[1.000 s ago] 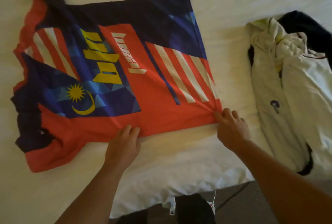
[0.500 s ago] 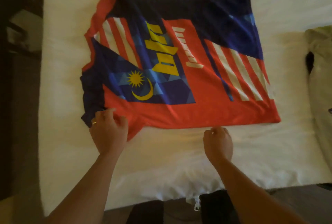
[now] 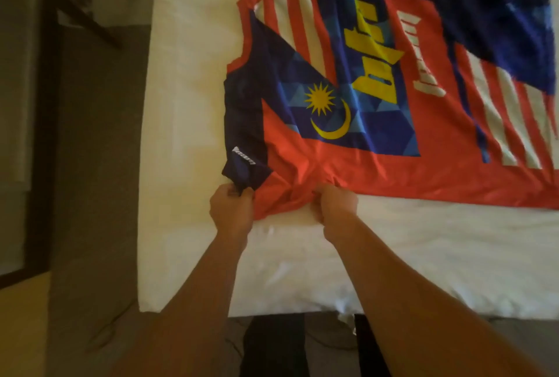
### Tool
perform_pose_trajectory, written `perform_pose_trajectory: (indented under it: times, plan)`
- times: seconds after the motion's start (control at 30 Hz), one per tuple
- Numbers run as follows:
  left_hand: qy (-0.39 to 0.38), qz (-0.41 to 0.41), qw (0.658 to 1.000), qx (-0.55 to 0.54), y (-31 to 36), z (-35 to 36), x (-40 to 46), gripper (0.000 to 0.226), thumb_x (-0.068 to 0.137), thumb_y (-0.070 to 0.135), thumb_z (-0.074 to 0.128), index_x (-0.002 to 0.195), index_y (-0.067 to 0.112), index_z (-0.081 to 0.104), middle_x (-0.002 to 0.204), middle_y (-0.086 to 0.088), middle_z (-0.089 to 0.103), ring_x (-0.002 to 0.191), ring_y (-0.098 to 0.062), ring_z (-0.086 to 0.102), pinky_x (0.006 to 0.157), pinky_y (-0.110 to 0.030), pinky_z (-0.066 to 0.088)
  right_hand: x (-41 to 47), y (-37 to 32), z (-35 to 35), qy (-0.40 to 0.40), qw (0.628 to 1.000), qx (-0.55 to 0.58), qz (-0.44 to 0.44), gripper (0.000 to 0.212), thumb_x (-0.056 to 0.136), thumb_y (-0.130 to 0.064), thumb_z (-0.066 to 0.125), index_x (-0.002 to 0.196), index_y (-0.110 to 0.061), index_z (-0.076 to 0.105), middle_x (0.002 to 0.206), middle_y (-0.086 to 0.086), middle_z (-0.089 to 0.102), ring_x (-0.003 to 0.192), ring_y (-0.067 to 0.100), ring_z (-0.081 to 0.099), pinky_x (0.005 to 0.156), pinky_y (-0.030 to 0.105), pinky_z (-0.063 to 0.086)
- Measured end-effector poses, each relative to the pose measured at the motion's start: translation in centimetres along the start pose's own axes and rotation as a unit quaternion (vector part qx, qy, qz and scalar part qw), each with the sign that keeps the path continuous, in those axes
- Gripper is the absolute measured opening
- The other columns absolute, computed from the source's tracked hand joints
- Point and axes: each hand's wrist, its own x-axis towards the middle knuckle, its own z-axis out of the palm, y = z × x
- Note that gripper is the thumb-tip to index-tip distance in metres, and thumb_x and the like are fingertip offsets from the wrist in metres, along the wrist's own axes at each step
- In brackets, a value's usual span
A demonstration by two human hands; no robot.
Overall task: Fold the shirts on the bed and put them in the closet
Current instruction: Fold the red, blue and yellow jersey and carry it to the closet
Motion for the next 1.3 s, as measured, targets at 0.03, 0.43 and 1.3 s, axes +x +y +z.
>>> perform_pose_trajectory:
  times: [0.03,0.43,1.3]
  plan:
    - [0.008,-0.029,0.999,-0.038,-1.0,-0.6,-0.2,0.011,0.070,0.027,0.070,0.075,0.020,0.064,0.084,-0.013,0.070,0.083,-0.037,0.067,0.077,-0.049,0.057,-0.1,0.3,-0.2,-0.018,0.999,0.033,0.023,0.013,0.078,-0.007,0.068,0.066,-0.007,0.065,0.066,0.015,0.062,0.051,0.025,0.053,0.048,0.031,0.039]
    - [0.036,-0.121,0.972,0.198,-4.6,-7.2,-5.1,0.045,0.094,0.050,0.058,0.103,0.007,0.052,0.100,-0.011,0.060,0.093,-0.032,0.059,0.083,-0.046,0.048,-2.2,2.0,-1.2,-0.157,0.986,-0.055,0.027,0.015,0.087,-0.023,0.075,0.088,-0.010,0.068,0.079,0.007,0.068,0.066,0.020,0.058,0.071,0.035,0.045]
    - [-0.054,-0.040,0.992,0.108,-5.0,-10.0,0.5,0.014,0.093,0.022,0.072,0.084,0.016,0.064,0.092,-0.011,0.069,0.095,-0.033,0.066,0.091,-0.048,0.055,-3.5,2.9,-0.2,-0.206,0.880,-0.419,-0.088,0.033,0.094,-0.039,0.060,0.090,-0.007,0.070,0.081,0.013,0.075,0.068,0.028,0.070,0.070,0.039,0.058]
